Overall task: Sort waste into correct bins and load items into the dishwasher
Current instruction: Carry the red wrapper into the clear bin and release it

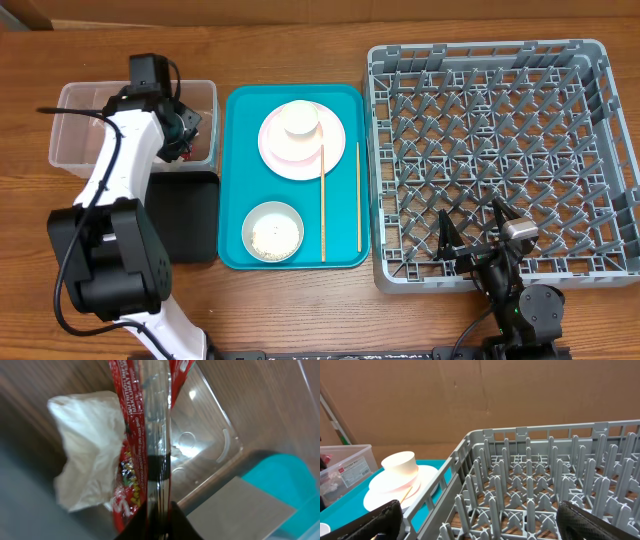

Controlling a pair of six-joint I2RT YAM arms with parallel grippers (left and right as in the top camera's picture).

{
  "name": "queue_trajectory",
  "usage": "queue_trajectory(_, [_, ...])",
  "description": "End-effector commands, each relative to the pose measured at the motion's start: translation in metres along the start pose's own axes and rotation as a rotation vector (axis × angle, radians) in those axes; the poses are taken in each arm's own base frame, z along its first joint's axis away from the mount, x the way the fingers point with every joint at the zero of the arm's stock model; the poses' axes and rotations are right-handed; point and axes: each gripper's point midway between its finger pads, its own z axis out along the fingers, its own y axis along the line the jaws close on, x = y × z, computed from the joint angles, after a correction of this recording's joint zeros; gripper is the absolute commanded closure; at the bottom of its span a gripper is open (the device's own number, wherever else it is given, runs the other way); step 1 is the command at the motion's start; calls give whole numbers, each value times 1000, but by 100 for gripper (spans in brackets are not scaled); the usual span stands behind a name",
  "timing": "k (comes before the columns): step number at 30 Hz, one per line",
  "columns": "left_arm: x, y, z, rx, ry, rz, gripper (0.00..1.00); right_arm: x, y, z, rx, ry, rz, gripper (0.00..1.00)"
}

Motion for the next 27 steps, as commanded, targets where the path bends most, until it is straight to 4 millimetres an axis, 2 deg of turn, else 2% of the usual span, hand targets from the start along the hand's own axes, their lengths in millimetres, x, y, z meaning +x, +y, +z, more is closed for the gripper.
queue_trajectory(1, [14,-16,6,105,116,-60,82,2,-2,0,5,-4,0,0])
queue_trajectory(3, [16,-18,7,114,126,-61,80,2,-2,0,5,-4,0,0])
queue_trajectory(4, [16,-19,9,114,126,-60,74,2,-2,0,5,-4,0,0])
queue_trajectory(7, [14,-21,14,121,118,-69,68,2,-2,0,5,-4,0,0])
queue_trajectory(8, [12,-23,15,128,113,-71,61,2,-2,0,5,-4,0,0])
queue_trajectory(9, [10,-24,14,135,106,-72,48,2,-2,0,5,-4,0,0])
queue_trajectory(10, [8,-25,14,140,100,-72,23,2,-2,0,5,-4,0,0])
queue_trajectory(11, [6,-27,14,149,95,-68,3,2,-2,0,5,-4,0,0])
queue_trajectory(14, [9,-36,7,197,118,-30,0,2,-2,0,5,-4,0,0])
queue_trajectory(17, [11,-57,-19,331,153,94,0,2,-2,0,5,-4,0,0])
queue_trajectory(20, [5,-68,-60,419,120,125,0,2,-2,0,5,-4,0,0])
queue_trajectory(23, [6,-73,-110,506,83,183,0,2,-2,0,5,-4,0,0])
queue_trajectory(24, [7,-71,-130,527,63,208,0,2,-2,0,5,-4,0,0])
queue_trajectory(27, [13,-62,-172,556,22,245,0,2,-2,0,5,-4,0,0])
